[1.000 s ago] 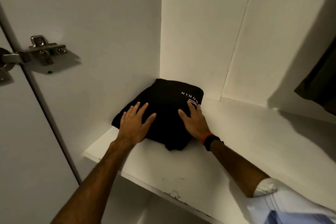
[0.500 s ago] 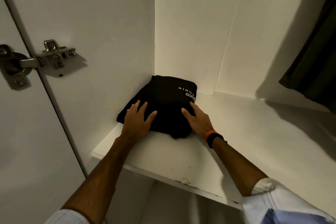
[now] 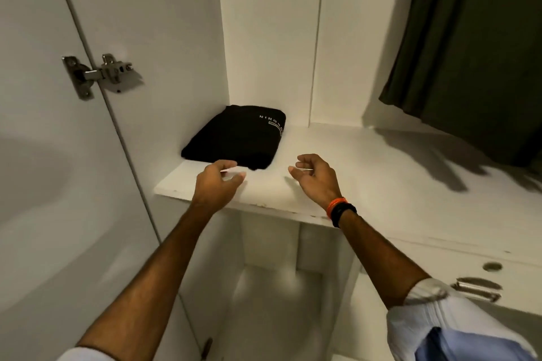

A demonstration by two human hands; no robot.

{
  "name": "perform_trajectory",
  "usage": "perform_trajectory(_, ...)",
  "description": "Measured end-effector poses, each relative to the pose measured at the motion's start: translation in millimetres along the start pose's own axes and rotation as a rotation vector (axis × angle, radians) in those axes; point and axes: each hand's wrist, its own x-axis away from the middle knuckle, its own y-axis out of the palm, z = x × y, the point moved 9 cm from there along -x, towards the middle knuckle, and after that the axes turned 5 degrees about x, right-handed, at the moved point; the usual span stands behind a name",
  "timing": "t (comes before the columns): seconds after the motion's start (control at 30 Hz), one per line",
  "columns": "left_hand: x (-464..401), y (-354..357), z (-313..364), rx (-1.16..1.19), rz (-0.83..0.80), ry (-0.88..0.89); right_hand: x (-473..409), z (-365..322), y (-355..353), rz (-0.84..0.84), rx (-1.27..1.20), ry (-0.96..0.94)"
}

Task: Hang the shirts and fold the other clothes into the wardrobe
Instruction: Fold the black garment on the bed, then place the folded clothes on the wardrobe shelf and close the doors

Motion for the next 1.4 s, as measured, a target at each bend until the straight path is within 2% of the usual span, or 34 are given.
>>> perform_trajectory(0.17,85.4,24.5,19.2,0.086,-0.037,-0.030,82.5,11.8,-46.9,0.054,-0.016,0.003)
perform_trajectory(0.4,175.6,82.5,46.7,0.170,-0.228,0.041,207.3,33.0,-129.4,0.239,0.022,0.102)
perform_trajectory(0.6,284.3,165.5,59.1,0.231,-0.585,0.086,368.3,79.6,-188.6,0.471,0.055,0.311)
perform_trajectory(0.87,529.4,250.6,79.0,0.162,-1.124,0.185,674.9,126.7,-245.9,0.878,0.131,0.659)
perform_trajectory(1.03,690.5,296.9,87.8,0.063,-1.388,0.276,854.5,139.9,-268.5,1.073,0.178,0.866)
perform_trajectory(1.23,862.1,343.2,97.2,-0.067,-1.574,0.304,1027.1,162.2,-299.4,1.206,0.239,1.052)
perform_trajectory(1.4,989.0,373.0,104.5,-0.149,-1.669,0.302,1149.2,195.1,-323.2,1.258,0.163,1.195)
